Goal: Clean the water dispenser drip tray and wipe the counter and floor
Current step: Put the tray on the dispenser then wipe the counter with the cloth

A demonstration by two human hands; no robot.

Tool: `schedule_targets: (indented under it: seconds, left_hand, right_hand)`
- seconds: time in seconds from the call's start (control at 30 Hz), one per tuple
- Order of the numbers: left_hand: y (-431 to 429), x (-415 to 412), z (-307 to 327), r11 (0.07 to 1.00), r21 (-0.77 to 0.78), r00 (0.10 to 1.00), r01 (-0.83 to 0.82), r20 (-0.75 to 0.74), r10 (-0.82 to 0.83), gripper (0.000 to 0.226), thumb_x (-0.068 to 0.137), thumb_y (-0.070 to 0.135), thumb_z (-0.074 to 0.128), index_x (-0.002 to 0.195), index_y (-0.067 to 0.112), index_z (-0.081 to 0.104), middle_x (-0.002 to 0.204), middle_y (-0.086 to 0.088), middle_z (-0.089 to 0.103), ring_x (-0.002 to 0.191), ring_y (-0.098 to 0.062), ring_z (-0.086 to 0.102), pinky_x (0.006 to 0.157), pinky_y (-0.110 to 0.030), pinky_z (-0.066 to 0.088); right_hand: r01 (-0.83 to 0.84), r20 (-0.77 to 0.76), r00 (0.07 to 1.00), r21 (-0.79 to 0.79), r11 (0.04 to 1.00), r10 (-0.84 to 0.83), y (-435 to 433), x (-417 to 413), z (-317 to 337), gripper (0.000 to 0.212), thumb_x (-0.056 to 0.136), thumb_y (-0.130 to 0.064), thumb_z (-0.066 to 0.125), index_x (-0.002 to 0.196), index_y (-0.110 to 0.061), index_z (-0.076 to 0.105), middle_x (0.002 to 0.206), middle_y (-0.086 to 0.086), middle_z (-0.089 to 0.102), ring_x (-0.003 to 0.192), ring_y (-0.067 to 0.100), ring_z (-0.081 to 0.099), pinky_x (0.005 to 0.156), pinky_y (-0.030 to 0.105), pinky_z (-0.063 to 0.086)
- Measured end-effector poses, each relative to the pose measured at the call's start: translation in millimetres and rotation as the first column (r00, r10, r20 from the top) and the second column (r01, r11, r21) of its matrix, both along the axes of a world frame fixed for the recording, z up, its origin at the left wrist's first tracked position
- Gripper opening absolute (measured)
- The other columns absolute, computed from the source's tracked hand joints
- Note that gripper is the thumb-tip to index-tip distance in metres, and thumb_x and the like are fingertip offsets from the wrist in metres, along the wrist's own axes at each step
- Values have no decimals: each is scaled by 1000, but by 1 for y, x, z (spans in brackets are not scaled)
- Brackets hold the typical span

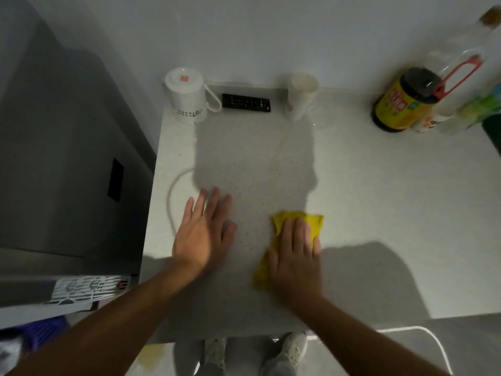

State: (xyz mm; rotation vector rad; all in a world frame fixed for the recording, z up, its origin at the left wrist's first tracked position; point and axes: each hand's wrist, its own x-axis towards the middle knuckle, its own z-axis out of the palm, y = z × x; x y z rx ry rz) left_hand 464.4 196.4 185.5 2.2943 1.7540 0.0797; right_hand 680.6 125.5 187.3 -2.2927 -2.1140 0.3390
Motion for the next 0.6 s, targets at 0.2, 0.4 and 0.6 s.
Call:
schedule_targets:
  seconds: [0.2,0.4,0.6]
  left_hand:
    - [2,0,-9,998,49,996,33,-85,-29,67,106,54,13,164,23,22,170,-12,23,157,-37,18,127,-55,14]
    - [3,-3,-20,996,79,995,30,-98,-23,67,105,52,13,162,21,27,167,-11,32,155,-37,25,125,-55,19]
    - [-3,-1,-4,999,36,999,-2,-45,4,62,103,43,28,159,18,38,165,-13,36,154,-37,27,125,-55,23]
  right_hand:
    - [34,-20,999,-22,999,-35,185,3,-9,76,103,-54,21,164,-11,8,172,17,5,159,31,2,127,52,2]
    - [-517,100,847,-78,852,523,244,14,-4,81,99,-60,4,165,-13,5,173,15,4,159,30,2,128,48,4]
    - [-558,69,828,-12,830,557,79,30,-3,75,103,-56,23,163,-10,21,170,15,18,158,32,15,125,51,19]
